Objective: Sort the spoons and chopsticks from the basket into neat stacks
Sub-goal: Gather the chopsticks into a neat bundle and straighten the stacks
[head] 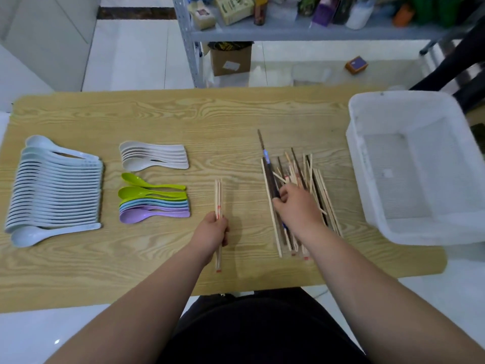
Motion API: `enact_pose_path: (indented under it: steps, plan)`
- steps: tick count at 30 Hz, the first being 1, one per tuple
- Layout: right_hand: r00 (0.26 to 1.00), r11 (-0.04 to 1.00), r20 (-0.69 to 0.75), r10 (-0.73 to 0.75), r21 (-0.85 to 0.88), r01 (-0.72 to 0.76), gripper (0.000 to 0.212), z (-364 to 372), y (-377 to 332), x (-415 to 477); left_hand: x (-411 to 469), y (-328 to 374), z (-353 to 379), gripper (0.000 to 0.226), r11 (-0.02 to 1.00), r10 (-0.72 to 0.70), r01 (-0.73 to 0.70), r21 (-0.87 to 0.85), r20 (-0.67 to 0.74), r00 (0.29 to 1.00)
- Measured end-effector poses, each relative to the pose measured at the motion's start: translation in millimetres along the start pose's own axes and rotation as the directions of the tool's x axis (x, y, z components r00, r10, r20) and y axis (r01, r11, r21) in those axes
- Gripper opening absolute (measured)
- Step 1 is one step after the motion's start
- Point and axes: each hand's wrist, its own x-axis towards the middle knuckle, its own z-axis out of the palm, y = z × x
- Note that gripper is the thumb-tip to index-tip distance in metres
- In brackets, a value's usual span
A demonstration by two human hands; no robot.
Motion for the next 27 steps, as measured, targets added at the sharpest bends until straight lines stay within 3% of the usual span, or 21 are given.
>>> enact_pose_path:
  steps: [2,4,7,13,15,18,20,23,27]
  plan:
    - [0.987,0.998,-0.146,0.069,0.008,-0.068,0.005,-25.6,27.8,13.5,2.1,6.4,16.5,0.008,0.999,0.009,-0.009,0.032,0.000,1.000]
    - [0.971,0.986,-0.191,0.146,-0.053,-0.158,0.018,-37.5,51.7,26.0,2.9,14.4,33.6,0.009,0.995,0.031,-0.030,0.093,0.000,1.000]
    - [0.962,0.941,-0.095,0.258,-0.202,-0.272,0.039,-38.1,74.8,36.7,4.1,26.9,57.1,0.010,0.978,0.059,-0.060,0.202,0.009,0.998]
    - [0.953,0.919,0.057,0.297,-0.286,-0.270,0.051,-38.1,93.2,41.7,19.1,44.0,97.8,0.020,0.851,0.175,-0.136,0.507,-0.031,0.984]
    - [0.971,0.938,0.047,0.236,-0.273,-0.215,0.052,-41.3,94.8,38.8,23.6,48.9,107.8,0.027,0.822,0.196,-0.147,0.549,-0.031,0.980]
    - [0.999,0.974,0.017,-0.044,-0.223,0.046,0.045,-41.6,98.4,32.6,28.7,52.9,115.8,0.036,0.778,0.171,-0.106,0.620,-0.046,0.984]
    - [0.983,0.965,0.095,-0.159,-0.197,0.175,0.049,-36.7,96.5,28.4,30.6,53.2,118.1,0.035,0.759,0.169,-0.088,0.645,-0.065,0.983]
    - [0.966,0.963,0.215,-0.140,-0.196,0.183,0.052,-26.8,94.4,28.0,30.9,51.9,117.1,0.028,0.767,0.188,-0.083,0.636,-0.099,0.977]
    - [0.979,0.993,0.196,-0.046,-0.096,0.066,0.032,-28.7,95.4,31.5,29.4,48.1,113.9,0.025,0.781,0.192,-0.087,0.618,-0.106,0.976]
